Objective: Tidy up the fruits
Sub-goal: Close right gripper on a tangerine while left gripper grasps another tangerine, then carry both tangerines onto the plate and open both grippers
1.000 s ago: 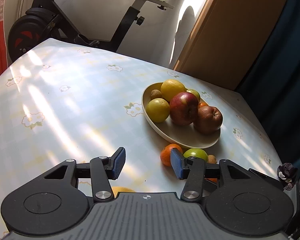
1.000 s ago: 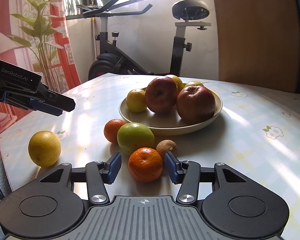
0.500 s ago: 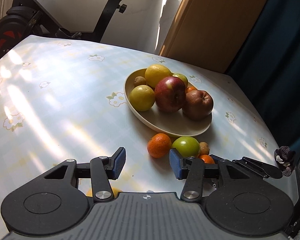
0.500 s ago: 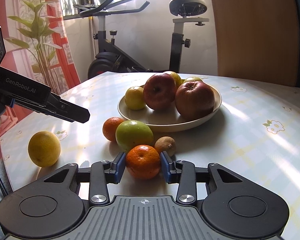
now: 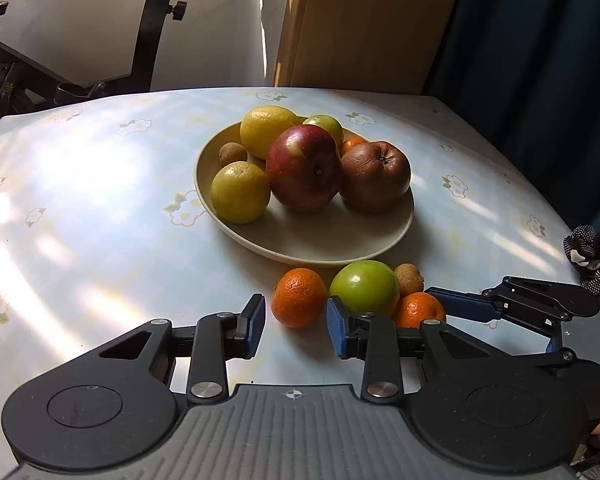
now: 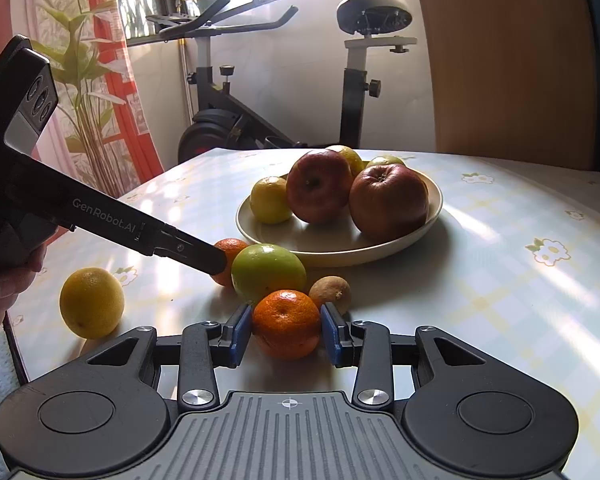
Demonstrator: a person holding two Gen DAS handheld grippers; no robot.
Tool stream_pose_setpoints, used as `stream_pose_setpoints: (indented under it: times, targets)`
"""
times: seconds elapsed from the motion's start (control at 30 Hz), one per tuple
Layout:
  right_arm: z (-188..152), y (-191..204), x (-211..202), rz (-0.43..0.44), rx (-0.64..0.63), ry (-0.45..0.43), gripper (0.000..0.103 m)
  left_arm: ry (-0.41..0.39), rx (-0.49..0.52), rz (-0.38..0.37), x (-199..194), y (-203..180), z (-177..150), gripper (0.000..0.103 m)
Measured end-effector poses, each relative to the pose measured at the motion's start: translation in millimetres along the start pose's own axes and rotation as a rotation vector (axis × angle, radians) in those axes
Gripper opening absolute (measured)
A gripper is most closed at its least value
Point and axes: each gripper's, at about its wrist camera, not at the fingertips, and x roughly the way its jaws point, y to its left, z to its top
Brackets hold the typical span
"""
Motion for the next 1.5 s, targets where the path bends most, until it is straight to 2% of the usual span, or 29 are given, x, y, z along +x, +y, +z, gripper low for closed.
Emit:
stream_pose_setpoints:
  times: [0.43,0.63,0.8,1.0,1.1,1.3,1.5]
  targets:
    - [1,0,1,0.005,0.007,0.005,0.035,0.036,0.037,0.016,17,-3,3,0.036]
    - [1,0,0,0.006,0.007,0.004,0.035,0.037,0.033,0.011,18,-2,3,0.032]
    - [0,-1,-3,-0.001,0.022,-0.018,0.035,0.006,0.004,-0.009,5,2,2,0.032]
    - [5,3,-7,0.007,0.004,-0.021,0.034,-0.051,0.017,-0.016,-18,5,9,0.032]
    - [16,0,-14,0.020,0.017,-0.048,0.034,-0.078,0.017,-0.020,-30,7,17,0.032]
    - [60,-14,-8,0.020,0.006,-0.078,0.034,-0.130,0.008,-0.024,-43,13,47,0.032]
    - [108,-44,16,-0.058,0.005,-0.079,0.034,-0.151,0.006,0.005,-25,19,80,0.032]
